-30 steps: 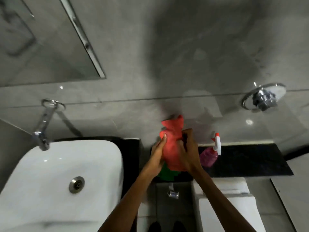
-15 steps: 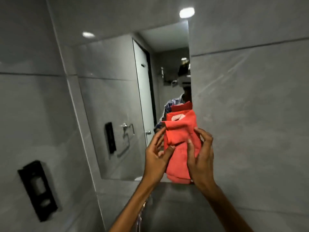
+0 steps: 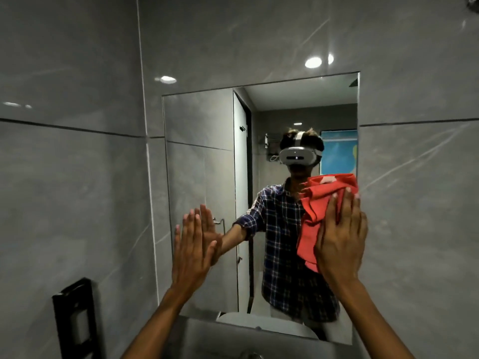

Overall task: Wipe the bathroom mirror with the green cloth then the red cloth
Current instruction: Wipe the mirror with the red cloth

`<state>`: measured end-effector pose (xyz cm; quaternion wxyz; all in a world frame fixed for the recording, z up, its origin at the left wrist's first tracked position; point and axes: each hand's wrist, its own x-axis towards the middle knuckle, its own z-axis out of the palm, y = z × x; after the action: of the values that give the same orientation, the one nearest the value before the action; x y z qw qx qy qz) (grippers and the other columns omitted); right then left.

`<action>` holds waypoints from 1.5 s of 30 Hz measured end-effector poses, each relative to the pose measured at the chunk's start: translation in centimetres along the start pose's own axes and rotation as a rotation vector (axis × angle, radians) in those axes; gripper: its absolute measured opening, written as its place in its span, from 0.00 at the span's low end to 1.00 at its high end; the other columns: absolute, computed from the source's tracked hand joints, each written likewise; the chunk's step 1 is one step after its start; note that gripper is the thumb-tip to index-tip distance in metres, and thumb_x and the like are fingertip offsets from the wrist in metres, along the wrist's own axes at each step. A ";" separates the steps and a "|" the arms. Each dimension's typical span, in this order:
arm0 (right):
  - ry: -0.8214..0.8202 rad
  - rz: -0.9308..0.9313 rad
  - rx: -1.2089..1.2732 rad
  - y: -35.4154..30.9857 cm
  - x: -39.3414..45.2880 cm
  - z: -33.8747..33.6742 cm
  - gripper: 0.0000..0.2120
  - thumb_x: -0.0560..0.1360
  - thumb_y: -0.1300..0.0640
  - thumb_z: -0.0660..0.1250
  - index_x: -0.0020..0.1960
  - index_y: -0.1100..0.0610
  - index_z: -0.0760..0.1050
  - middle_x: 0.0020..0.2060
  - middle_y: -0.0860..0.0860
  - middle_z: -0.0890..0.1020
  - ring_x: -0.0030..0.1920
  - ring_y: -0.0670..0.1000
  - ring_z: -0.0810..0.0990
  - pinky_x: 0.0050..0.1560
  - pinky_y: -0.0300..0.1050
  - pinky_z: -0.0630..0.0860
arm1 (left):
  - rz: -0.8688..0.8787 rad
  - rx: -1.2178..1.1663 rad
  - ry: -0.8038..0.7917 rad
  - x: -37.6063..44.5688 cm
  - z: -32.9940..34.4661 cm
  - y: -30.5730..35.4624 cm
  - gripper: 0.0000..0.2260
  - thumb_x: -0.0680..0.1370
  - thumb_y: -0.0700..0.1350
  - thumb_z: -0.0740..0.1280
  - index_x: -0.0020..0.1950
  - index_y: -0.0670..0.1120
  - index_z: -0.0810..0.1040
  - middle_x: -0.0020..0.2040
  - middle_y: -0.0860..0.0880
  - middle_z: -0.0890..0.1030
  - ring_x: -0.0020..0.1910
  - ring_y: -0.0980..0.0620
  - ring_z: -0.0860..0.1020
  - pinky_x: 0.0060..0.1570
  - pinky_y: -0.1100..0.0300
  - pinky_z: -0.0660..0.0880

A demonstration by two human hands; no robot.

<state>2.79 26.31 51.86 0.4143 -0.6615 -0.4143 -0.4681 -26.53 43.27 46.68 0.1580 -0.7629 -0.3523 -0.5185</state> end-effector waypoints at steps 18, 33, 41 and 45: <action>-0.135 -0.512 0.062 -12.7 -1.0 6.7 0.38 0.84 0.43 0.55 0.84 0.62 0.45 0.84 0.62 0.43 0.85 0.60 0.41 0.82 0.67 0.49 | 0.024 0.157 -0.016 1.7 3.1 -3.1 0.34 0.84 0.59 0.46 0.84 0.38 0.52 0.86 0.40 0.49 0.86 0.41 0.49 0.84 0.44 0.45; -0.070 -0.433 0.164 -16.7 9.7 4.6 0.35 0.86 0.42 0.50 0.84 0.61 0.45 0.84 0.63 0.42 0.85 0.61 0.43 0.82 0.65 0.50 | 0.023 0.146 0.001 1.9 3.3 -3.3 0.34 0.84 0.59 0.45 0.85 0.40 0.47 0.86 0.40 0.49 0.86 0.42 0.51 0.85 0.46 0.44; 0.058 -0.083 0.025 -4.2 10.0 0.6 0.34 0.87 0.43 0.45 0.84 0.63 0.41 0.83 0.65 0.44 0.84 0.64 0.45 0.83 0.66 0.48 | 0.044 0.121 0.031 1.8 2.3 -1.8 0.34 0.84 0.60 0.44 0.85 0.41 0.44 0.86 0.40 0.47 0.86 0.43 0.48 0.84 0.48 0.42; 0.154 0.214 0.075 -5.6 19.6 -2.2 0.36 0.86 0.43 0.50 0.84 0.65 0.45 0.83 0.68 0.48 0.84 0.66 0.47 0.83 0.65 0.49 | 0.035 0.131 0.006 1.6 2.2 -2.1 0.34 0.84 0.60 0.44 0.85 0.41 0.44 0.86 0.40 0.47 0.86 0.42 0.48 0.84 0.48 0.41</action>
<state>1.21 29.12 72.06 0.5170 -0.6481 -0.3252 -0.4549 -26.15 46.64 47.02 0.2177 -0.7554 -0.3715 -0.4940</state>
